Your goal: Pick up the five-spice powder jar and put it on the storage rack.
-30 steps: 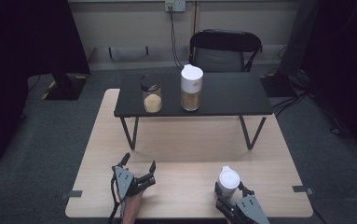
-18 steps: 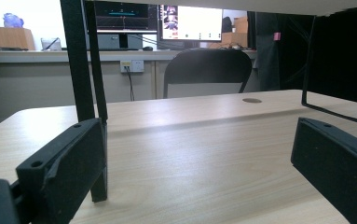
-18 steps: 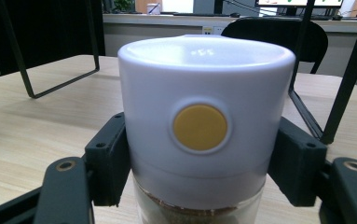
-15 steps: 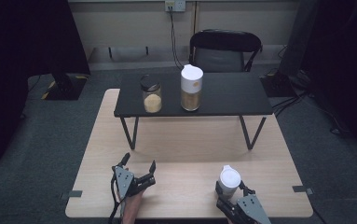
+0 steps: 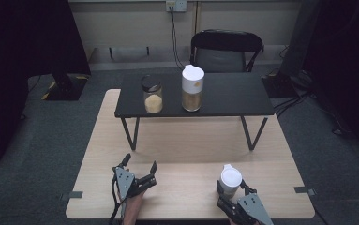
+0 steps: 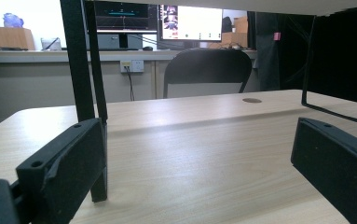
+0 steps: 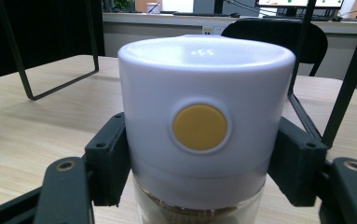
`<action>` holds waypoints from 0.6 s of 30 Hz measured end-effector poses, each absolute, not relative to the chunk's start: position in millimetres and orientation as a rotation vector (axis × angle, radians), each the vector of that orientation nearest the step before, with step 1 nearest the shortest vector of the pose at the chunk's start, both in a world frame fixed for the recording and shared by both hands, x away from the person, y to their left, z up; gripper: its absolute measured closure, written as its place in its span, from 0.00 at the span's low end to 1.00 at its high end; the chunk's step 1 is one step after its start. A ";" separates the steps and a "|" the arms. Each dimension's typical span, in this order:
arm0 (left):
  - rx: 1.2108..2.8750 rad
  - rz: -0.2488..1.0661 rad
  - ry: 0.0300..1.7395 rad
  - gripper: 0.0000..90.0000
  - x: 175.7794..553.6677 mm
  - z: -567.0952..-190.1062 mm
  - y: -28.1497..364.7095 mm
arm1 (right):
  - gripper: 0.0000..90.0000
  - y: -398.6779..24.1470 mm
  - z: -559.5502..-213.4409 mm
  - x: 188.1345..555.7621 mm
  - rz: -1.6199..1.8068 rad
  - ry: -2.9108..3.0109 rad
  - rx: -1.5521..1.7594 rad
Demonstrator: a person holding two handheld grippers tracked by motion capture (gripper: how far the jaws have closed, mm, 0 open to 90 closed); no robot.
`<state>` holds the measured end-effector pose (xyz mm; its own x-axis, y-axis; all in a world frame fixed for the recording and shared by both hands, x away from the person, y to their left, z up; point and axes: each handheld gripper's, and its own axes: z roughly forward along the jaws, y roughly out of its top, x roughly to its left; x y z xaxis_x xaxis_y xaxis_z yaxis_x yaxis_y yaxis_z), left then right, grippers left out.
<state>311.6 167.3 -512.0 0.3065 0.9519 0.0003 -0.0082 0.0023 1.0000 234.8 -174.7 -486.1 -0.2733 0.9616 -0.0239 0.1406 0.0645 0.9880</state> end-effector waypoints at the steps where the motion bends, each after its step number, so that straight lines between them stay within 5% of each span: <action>1: 1.334 0.980 0.971 0.03 311.6 -512.0 167.3 | 0.34 -174.7 -485.7 235.0 1.302 1.544 1.142; 18: 1.334 0.980 0.971 0.03 311.6 -512.0 167.3 | 0.34 -171.7 -473.1 238.7 1.313 1.548 1.130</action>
